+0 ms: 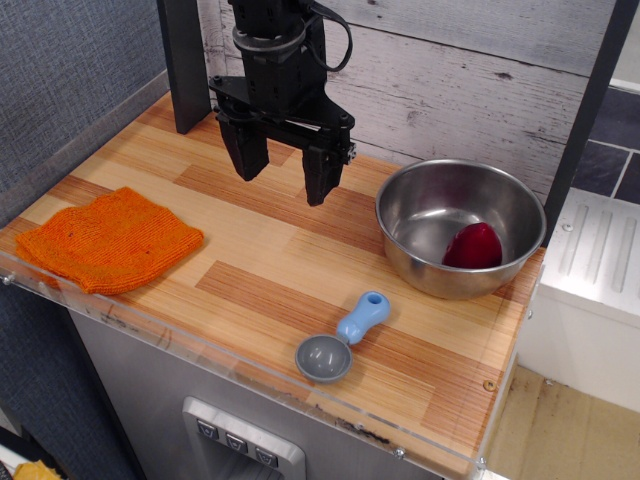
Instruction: Put the towel closer to the bowel
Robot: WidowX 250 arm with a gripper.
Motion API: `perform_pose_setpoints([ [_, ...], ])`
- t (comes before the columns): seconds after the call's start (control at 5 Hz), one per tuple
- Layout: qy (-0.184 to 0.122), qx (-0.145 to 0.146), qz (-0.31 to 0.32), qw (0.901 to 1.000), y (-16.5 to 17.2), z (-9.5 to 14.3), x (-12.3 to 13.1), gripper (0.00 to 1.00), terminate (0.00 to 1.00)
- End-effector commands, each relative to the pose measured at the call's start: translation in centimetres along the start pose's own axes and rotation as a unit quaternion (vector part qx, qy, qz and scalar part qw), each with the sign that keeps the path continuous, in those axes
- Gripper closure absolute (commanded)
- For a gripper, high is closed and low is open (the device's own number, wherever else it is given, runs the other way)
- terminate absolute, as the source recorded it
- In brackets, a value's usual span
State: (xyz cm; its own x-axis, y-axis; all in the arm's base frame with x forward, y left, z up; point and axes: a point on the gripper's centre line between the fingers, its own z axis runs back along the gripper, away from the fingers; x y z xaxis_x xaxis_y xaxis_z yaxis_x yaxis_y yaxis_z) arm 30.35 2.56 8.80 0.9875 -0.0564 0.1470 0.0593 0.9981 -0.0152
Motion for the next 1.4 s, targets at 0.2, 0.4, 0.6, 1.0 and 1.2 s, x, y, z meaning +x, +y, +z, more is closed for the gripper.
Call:
perform_pose_setpoints([
  [0.2,-0.006,-0.001,0.019,0.9998,3.0,0.3,-2.1,0.0,0.0],
  [0.4,-0.007,0.007,-0.013,0.9999,6.8,0.3,-5.6,0.0,0.0],
  [0.6,0.001,0.01,-0.056,0.9984,9.8,-0.2,-7.1,0.0,0.0],
  [1.0,0.022,0.019,-0.112,0.9933,12.6,-2.7,-6.6,0.0,0.0],
  [1.2,0.016,0.022,-0.084,0.9961,13.9,-4.5,-6.7,0.0,0.0],
])
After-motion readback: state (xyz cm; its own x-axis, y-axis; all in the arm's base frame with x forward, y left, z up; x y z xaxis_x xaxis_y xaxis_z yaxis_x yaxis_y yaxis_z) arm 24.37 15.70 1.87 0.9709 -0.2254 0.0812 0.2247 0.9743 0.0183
